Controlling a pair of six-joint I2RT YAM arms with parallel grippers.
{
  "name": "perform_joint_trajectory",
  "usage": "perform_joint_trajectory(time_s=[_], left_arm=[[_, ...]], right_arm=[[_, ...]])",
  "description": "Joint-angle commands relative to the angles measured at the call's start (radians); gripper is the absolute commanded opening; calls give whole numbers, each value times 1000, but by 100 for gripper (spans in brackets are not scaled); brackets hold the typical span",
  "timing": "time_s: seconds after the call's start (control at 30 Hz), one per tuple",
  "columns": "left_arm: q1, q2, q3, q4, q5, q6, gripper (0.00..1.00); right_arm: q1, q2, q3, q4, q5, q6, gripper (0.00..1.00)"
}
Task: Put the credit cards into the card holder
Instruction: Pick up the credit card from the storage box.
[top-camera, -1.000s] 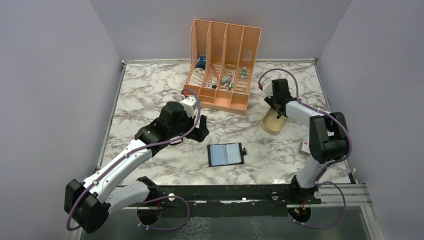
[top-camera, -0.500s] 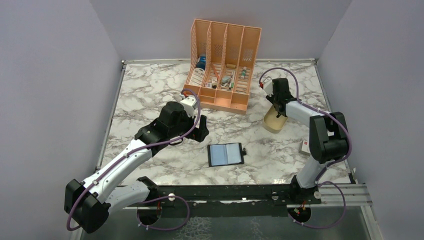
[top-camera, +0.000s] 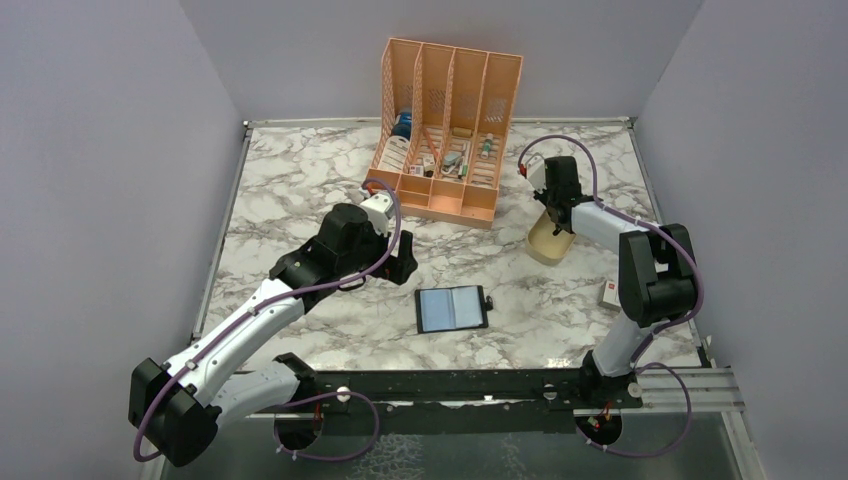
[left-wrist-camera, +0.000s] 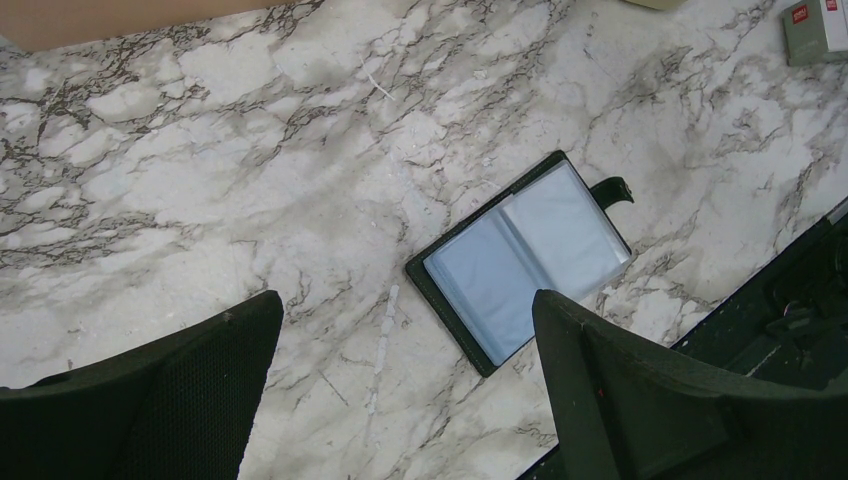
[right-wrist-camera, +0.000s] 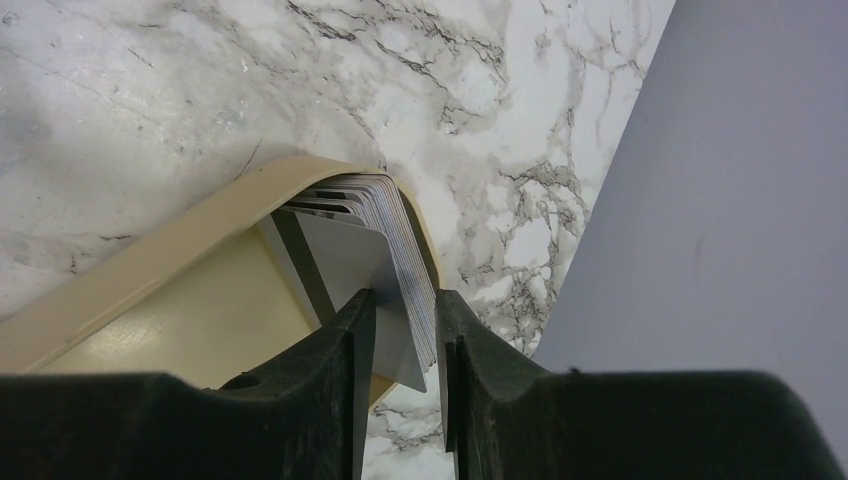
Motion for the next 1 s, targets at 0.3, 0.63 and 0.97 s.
perform_joint_trajectory(time_s=[0.3, 0.63, 0.97], left_arm=[[8, -9, -12, -4, 4, 6, 99], [8, -8, -12, -3, 8, 5, 99], [11, 5, -9, -4, 9, 0, 99]], right_arm=[[-4, -23, 0, 37, -9, 2, 21], [-4, -41, 20, -8, -39, 29, 9], [-4, -134, 127, -257, -283, 149, 1]])
